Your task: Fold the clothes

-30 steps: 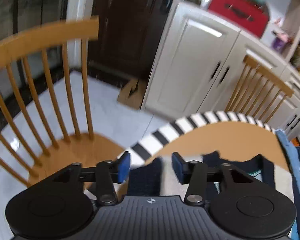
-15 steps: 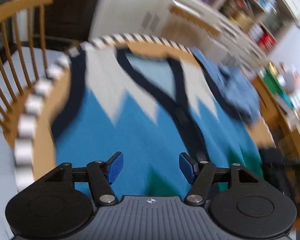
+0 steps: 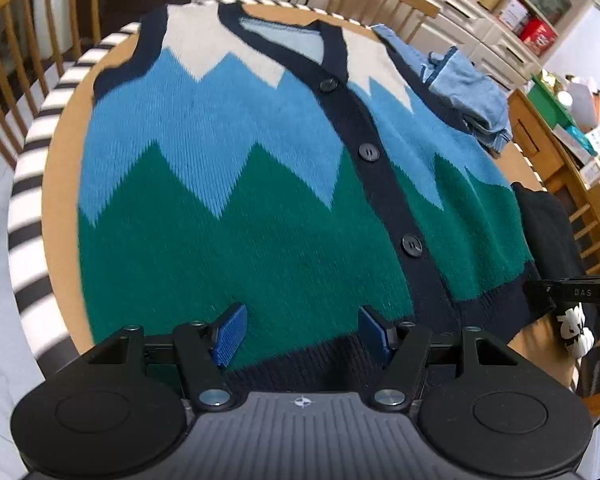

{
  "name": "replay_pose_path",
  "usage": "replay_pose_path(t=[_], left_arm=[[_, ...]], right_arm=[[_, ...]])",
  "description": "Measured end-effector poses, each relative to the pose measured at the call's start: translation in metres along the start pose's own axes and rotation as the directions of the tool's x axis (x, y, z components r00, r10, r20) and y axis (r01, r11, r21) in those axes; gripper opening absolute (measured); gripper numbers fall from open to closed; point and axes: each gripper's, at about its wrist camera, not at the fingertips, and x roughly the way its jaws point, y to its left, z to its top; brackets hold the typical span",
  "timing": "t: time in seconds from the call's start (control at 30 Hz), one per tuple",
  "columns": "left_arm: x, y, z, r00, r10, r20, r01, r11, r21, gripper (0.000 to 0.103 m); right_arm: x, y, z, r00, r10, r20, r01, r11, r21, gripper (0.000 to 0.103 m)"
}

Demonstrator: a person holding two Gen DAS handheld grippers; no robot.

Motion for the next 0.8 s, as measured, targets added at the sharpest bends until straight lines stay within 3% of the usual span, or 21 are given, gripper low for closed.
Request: replay_pose_path(t=[0.13,0.3,0.43,0.47,0.53,0.57,0.6,0.67,0.73,0.8], left_arm=[[-0.003,-0.004,-0.008,1.000,-0.008,0.003,0.008,1.000,0.007,0.067],[-0.006,-0.011,-0.013,1.000,-0.010,-0.006,0.010,0.999,0.036,0.074],[-0.021,-0.003,-0.011,0.999,0.002,0.053,-0.003,0.999,0.034,0.074],[-0.022,0.000,-0.008,0.998,0.014,0.061,-0.016,0.999,0.034,0.074],[-0.018,0.006,-0.004,0.998,0.030,0.061,-0.033,0.999,0.042,0.069],[-0.014,0.008,-0.003,0.999,0.035,0.040,-0.037,0.998,0.046,0.060],[-0.008,0.010,-0.002,0.999,0.039,0.009,-0.039,0.998,0.049,0.050],[-0.006,0.006,-0.004,0.998,0.055,0.010,-0.056,0.995,0.082,0.050],[-0.004,-0.003,-0.005,0.996,0.086,0.001,-0.085,0.986,0.144,0.049],[-0.004,-0.007,-0.006,0.995,0.097,-0.009,-0.095,0.985,0.142,0.049]], right_arm=[[-0.017,-0.017,-0.007,0.998,-0.061,0.019,0.061,0.998,0.009,0.008],[-0.011,-0.010,-0.011,0.993,-0.114,-0.015,0.114,0.993,-0.009,0.012],[-0.023,-0.005,-0.016,0.988,-0.152,-0.016,0.151,0.988,-0.027,0.016],[-0.030,-0.005,-0.018,0.987,-0.159,-0.008,0.159,0.987,-0.030,0.018],[-0.047,0.003,-0.016,0.975,-0.213,0.062,0.217,0.975,-0.051,0.039],[-0.058,0.010,-0.014,0.966,-0.224,0.131,0.235,0.970,-0.070,0.042],[-0.068,0.021,-0.011,0.959,-0.206,0.197,0.227,0.969,-0.093,0.044],[-0.074,0.040,0.000,0.961,-0.074,0.265,0.108,0.987,-0.118,0.043],[-0.061,0.060,0.013,0.959,0.088,0.271,-0.050,0.988,-0.144,0.038],[-0.036,0.081,0.025,0.953,0.161,0.257,-0.117,0.977,-0.179,0.034]])
